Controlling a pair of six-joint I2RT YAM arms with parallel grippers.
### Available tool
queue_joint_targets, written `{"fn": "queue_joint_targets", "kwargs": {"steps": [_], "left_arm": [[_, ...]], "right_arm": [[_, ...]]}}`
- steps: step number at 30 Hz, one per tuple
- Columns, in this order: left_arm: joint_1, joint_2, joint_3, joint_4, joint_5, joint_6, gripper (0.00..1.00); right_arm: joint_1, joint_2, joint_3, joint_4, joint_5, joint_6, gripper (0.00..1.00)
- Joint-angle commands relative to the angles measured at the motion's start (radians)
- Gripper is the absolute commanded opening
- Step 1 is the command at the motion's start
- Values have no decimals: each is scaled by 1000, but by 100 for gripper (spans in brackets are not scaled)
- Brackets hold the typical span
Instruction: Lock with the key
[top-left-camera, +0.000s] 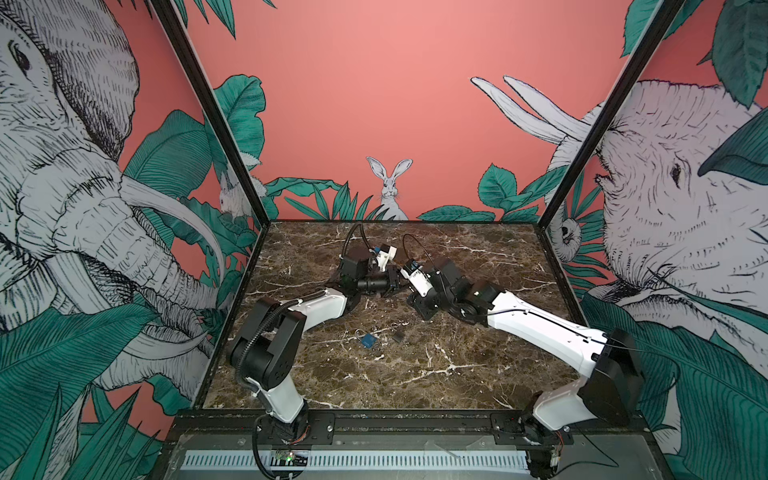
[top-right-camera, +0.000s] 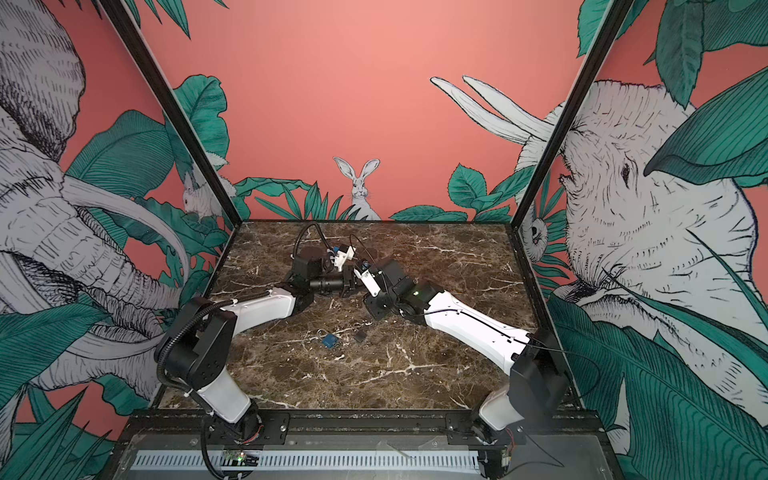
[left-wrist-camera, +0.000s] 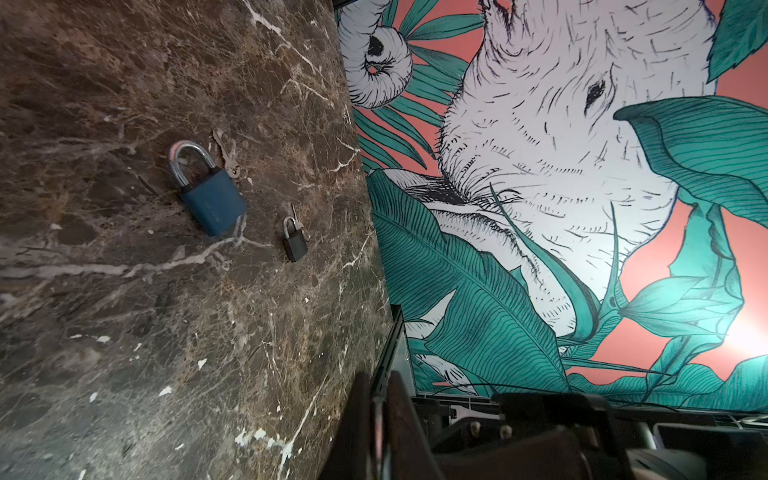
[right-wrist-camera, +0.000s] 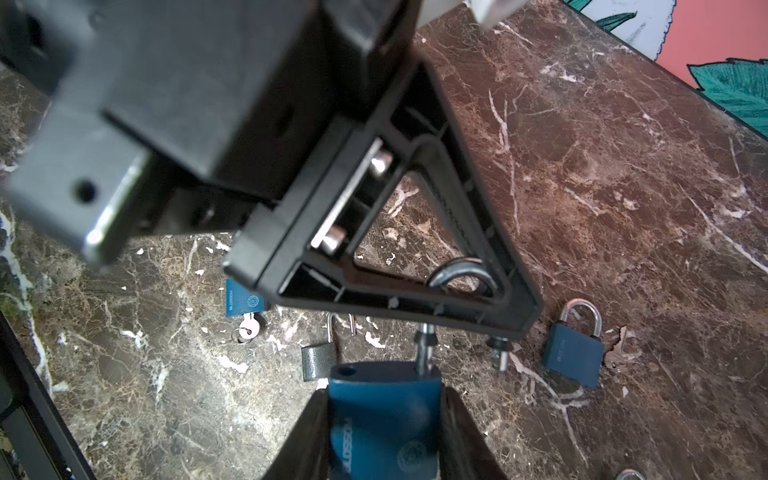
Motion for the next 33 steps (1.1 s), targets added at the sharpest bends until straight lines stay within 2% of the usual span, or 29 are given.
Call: {"fn": "queue_joint_targets", "kwargs": {"steps": [1, 2, 4, 6, 11, 15, 19, 23, 29, 33], "left_arm": [[-8, 10, 6, 71, -3, -35, 0], [-8, 9, 1, 94, -6, -52, 0], [-8, 10, -8, 139, -14, -83, 0], [-7, 6, -15, 180, -26, -112, 0], [-8, -18, 0, 195, -90, -130, 0], [-8, -44, 11, 195, -141, -142, 0], [-9, -72, 31, 178, -173, -150, 0], [-11, -92, 60, 139, -190, -151, 0], [-12, -117, 107, 88, -188, -163, 0], [-14, -144, 138, 4, -188, -128, 0]], "right_arm": [[10, -1, 3, 72, -21, 3, 26], [9, -4, -4, 77, -23, 7, 38], [10, -19, -22, 94, -20, 16, 52], [7, -42, -44, 109, -21, 28, 59], [-22, -153, -149, 181, -42, 67, 60], [-106, -271, -272, 293, -103, 133, 60], [-243, -358, -383, 446, -270, 217, 59], [-321, -361, -412, 530, -405, 258, 57], [-339, -354, -423, 612, -463, 260, 56], [-340, -342, -408, 636, -512, 254, 56]]}}
